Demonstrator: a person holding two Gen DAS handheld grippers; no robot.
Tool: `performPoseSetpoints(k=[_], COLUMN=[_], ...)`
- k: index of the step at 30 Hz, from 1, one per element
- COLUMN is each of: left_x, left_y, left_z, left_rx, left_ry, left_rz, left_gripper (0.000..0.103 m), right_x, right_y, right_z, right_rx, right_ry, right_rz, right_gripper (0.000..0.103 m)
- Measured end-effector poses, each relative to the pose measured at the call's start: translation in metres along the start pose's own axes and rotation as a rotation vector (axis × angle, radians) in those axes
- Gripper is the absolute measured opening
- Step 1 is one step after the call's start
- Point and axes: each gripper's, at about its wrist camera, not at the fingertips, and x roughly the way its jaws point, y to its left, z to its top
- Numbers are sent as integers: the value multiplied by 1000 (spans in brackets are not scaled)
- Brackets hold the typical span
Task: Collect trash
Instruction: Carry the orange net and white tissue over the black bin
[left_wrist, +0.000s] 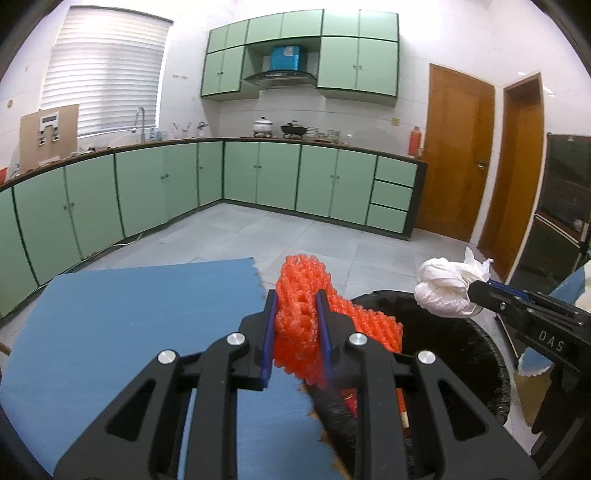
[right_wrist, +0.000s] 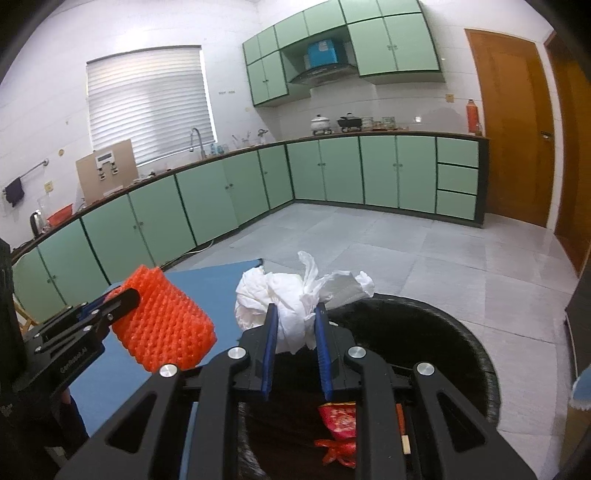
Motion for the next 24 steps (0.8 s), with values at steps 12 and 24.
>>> performPoseSetpoints(k=[12,24], left_x=[26,70], left_y=[-53,-93], left_z=[-6,-33], left_rx=[41,89], left_ry=[11,86], left_rz=[-85,-132], left_gripper=[19,19], right_x=[-19,-1], right_y=[-46,-86], right_z=[-11,-37], right_rx=[30,74], right_ry=[1,79], right_rz=[-91,-153], right_gripper=[20,20])
